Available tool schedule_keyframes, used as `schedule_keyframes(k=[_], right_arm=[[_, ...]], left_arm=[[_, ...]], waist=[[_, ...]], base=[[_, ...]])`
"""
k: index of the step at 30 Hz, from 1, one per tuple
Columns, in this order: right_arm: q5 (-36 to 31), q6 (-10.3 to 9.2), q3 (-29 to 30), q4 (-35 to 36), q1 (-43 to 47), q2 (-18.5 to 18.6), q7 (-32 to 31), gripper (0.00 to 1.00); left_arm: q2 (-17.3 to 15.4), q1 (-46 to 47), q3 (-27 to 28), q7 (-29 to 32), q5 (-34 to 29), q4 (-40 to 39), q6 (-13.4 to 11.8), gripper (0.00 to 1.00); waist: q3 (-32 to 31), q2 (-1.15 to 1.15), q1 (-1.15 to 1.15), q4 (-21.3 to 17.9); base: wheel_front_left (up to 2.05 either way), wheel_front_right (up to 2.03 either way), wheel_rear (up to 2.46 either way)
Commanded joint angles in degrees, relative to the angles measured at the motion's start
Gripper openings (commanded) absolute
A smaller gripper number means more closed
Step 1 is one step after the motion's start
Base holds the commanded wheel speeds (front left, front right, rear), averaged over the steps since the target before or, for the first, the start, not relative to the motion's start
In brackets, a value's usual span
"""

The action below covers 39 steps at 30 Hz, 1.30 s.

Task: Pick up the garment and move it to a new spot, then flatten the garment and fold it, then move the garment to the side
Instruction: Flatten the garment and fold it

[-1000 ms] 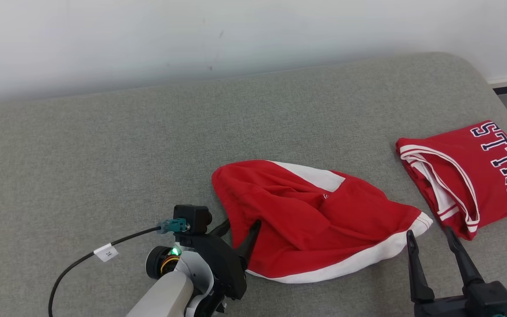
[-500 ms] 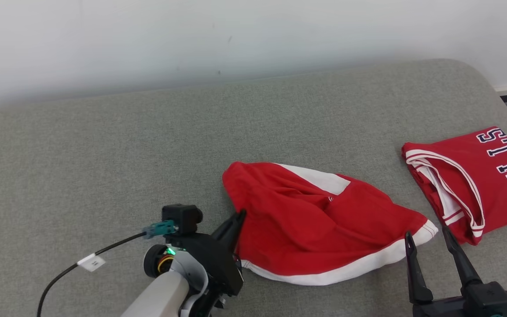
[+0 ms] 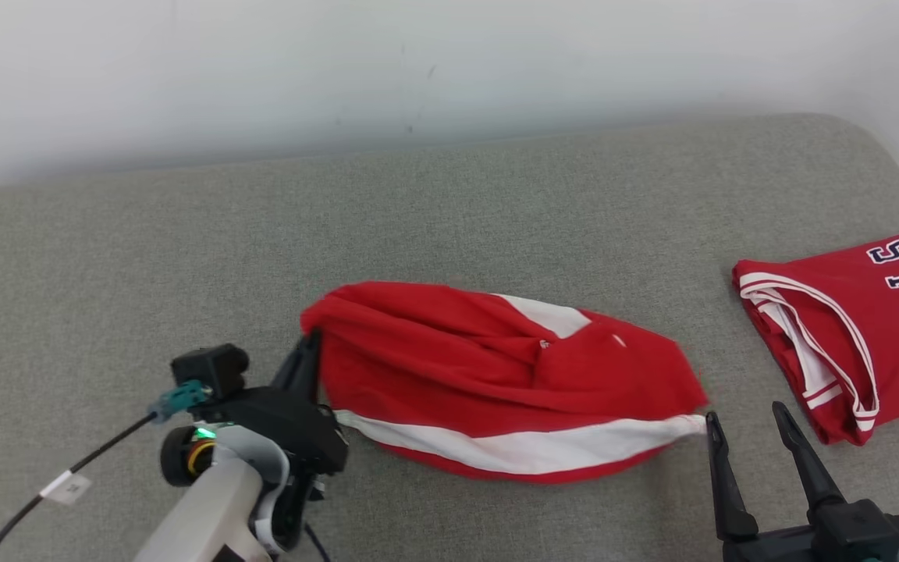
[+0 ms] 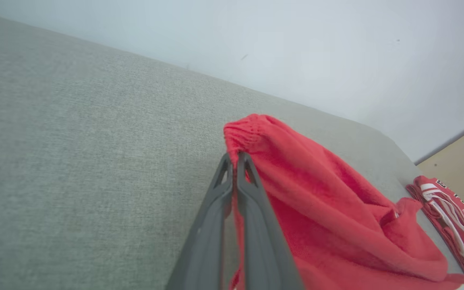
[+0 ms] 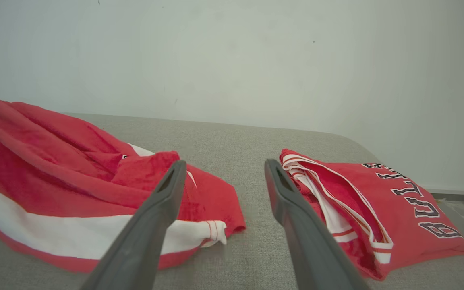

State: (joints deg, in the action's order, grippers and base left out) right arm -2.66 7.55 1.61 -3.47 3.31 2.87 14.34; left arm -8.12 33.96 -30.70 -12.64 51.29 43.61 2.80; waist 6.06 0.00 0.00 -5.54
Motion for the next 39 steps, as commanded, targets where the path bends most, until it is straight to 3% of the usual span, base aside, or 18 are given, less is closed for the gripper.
schedule_keyframes(k=[1,7,9,19,26,33,39], right_arm=[[-0.37,-0.16,-0.1,0.29,-0.37,0.03,-0.03,1.0],[-0.04,-0.16,-0.24,0.6,-0.54,0.03,-0.31,1.0],[0.21,-0.16,-0.25,0.57,-0.61,0.03,-0.32,1.0],[0.72,-0.16,1.3,0.61,0.16,0.03,-0.31,1.0],[-0.08,-0.16,2.35,0.44,0.48,0.02,-0.49,1.0],[-0.49,-0.16,3.16,-0.89,1.31,0.03,-0.83,1.0],[-0.1,-0.16,3.99,-2.41,2.61,0.03,-0.58,1.0]], left_arm=[[-0.67,1.12,0.69,-0.7,-0.8,0.94,-0.9,0.0],[-0.93,2.64,0.72,-1.36,-1.41,3.34,-1.48,0.0],[-0.83,3.02,0.18,-1.43,-2.22,4.27,-1.68,1.0],[-1.4,-0.35,0.54,-2.51,-5.43,2.9,-0.99,1.0],[-1.53,-12.33,12.57,-2.51,-16.6,-16.6,-2.25,1.0],[0.67,-25.17,20.78,-2.53,-27.82,-30.49,0.64,1.0],[2.05,-33.24,25.95,-2.53,-35.63,-36.77,1.7,1.0]], waist=[[0.2,0.0,0.0,-0.02],[0.73,0.0,0.0,-0.1],[0.87,0.0,0.0,-0.08],[0.02,0.0,0.0,1.78],[-1.96,0.0,0.0,4.64],[-4.3,0.0,0.0,7.66],[-6.05,0.0,0.0,9.69]], base=[[0.0,0.0,0.0],[0.0,0.0,0.0],[0.0,0.0,0.0],[0.0,0.0,0.0],[0.0,0.0,0.0],[0.0,0.0,0.0],[0.0,0.0,0.0]])
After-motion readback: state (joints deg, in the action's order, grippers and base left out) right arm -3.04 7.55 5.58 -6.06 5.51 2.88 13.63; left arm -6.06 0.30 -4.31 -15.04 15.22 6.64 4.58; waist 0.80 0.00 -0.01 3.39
